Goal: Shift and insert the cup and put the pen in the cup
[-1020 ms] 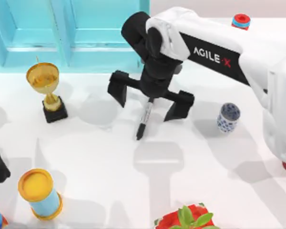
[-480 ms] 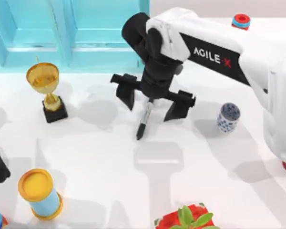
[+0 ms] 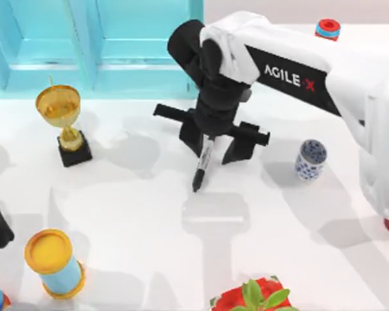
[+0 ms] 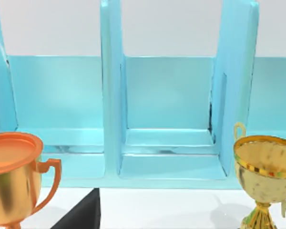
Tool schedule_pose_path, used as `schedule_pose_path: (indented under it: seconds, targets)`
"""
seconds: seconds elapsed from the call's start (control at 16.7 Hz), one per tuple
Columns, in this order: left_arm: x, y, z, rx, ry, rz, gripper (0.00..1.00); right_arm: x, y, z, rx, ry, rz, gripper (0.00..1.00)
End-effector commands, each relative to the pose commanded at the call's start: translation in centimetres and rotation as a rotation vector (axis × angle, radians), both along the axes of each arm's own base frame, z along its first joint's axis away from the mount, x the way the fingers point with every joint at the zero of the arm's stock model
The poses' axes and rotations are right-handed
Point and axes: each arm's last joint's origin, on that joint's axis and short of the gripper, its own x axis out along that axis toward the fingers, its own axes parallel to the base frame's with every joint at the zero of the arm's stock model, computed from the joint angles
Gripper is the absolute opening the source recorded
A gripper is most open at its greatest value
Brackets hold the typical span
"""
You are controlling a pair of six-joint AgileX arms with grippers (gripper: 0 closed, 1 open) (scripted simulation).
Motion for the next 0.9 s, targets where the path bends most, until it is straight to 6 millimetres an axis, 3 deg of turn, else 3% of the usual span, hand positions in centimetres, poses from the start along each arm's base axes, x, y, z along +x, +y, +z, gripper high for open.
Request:
schedule_pose_path:
  seconds: [0.36, 0.42, 0.6, 0.9]
  targets:
    - [0.0, 0.0, 0.0, 0.0, 0.0, 0.0, 1.0, 0.0, 0.0, 0.0, 0.0, 0.0, 0.0, 0.0]
    - [0.0, 0.0, 0.0, 0.0, 0.0, 0.0, 1.0, -0.2, -1.1, 3.3, -0.034, -0.035, 0.017, 0.0]
    - [0.0, 0.0, 0.0, 0.0, 0.0, 0.0, 1.0, -1.1, -0.8, 4.3, -0.037, -0.037, 0.02, 0.0]
    - [0.0, 0.0, 0.0, 0.0, 0.0, 0.0, 1.0, -6.3, -0.8, 10.0, -0.04, -0.033, 0.015, 0.0]
